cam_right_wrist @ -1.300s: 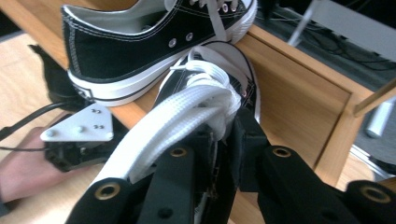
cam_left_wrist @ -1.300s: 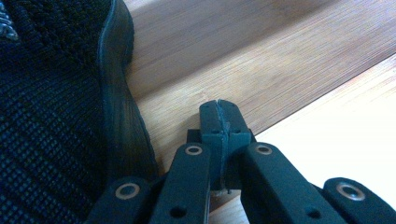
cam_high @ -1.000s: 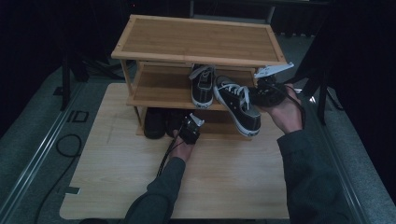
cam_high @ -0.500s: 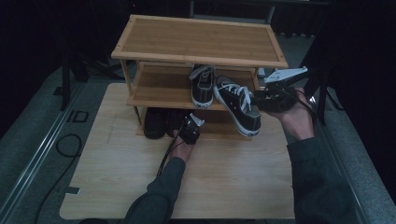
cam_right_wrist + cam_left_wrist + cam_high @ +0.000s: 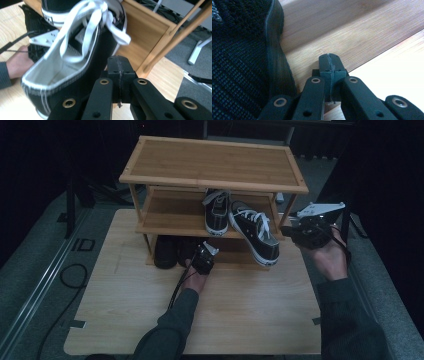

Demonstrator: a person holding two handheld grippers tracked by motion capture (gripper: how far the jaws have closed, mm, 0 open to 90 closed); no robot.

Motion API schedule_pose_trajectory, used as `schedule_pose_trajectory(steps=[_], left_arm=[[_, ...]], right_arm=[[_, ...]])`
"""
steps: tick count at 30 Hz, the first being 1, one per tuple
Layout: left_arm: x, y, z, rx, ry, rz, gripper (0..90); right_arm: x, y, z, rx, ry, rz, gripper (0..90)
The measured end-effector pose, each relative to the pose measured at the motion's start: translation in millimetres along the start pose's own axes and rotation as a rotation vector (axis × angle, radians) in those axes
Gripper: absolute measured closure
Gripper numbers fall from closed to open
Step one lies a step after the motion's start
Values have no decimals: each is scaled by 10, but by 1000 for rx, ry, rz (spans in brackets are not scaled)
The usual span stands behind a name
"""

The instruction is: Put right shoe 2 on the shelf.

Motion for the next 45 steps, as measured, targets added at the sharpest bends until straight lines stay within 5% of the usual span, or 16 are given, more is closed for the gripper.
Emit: schedule_pose_trajectory(steps=[18,45], left_arm=[[-6,0,1,5,-11,7,900],[1,-3,-7,-3,-10,-2,900]], right_arm=[[3,541,70,-21,-25,75,900],[-149,752,462,-109,-78,38,900]])
Point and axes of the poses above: each handheld gripper's, and its own axes: x roughly forward along the jaws, y roughly out of its underside, z roughly to its left, the point moved 2 cm from there along x, roughly forward along the jaws, and after that the axes turned 10 degrees about x, right-handed, at the moved point
